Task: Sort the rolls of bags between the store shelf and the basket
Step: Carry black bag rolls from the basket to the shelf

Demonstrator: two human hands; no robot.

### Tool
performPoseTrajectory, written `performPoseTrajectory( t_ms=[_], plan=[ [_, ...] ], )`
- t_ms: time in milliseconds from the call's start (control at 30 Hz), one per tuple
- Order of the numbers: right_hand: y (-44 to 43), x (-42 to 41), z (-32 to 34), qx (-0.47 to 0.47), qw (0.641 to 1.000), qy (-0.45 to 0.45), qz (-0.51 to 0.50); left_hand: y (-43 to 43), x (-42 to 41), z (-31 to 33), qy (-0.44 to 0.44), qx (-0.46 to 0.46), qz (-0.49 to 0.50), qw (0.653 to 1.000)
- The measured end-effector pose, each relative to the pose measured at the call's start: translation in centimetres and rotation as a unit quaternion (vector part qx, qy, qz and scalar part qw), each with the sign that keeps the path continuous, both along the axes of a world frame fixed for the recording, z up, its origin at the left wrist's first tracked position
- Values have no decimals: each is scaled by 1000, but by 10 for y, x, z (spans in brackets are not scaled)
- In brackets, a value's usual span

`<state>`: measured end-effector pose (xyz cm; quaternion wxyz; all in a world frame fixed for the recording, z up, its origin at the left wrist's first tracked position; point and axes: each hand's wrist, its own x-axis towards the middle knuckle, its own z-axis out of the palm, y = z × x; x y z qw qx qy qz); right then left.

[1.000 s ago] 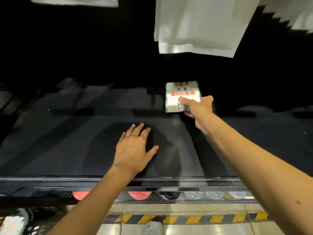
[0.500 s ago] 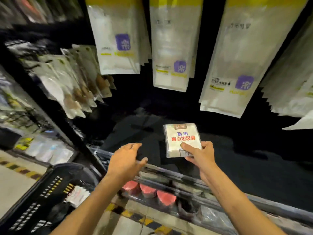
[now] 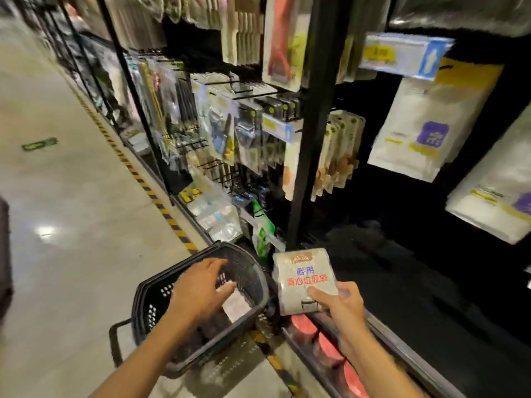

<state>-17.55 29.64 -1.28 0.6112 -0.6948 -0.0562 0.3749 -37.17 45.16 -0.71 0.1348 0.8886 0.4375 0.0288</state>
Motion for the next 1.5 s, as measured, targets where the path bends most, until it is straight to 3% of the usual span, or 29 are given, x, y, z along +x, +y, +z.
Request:
performPoseTrajectory(
  t_ms=[333, 767, 1000, 1233, 1500],
  plan=[
    [138, -95, -33, -24, 994, 51, 91, 79, -128, -25, -18, 1, 117, 993],
    [299, -56, -137, -141, 971, 85, 172, 185, -109, -126, -27, -54, 250, 966],
    [382, -29, -270, -231, 937, 51, 256, 233, -119, -269, 16, -89, 276, 957],
    [419, -21, -429, -291, 917, 27, 271, 252, -160, -407, 71, -113, 243, 961],
    [423, -29, -540, -336, 909, 39, 242, 244, -179, -484, 64, -77, 227, 969]
  ],
)
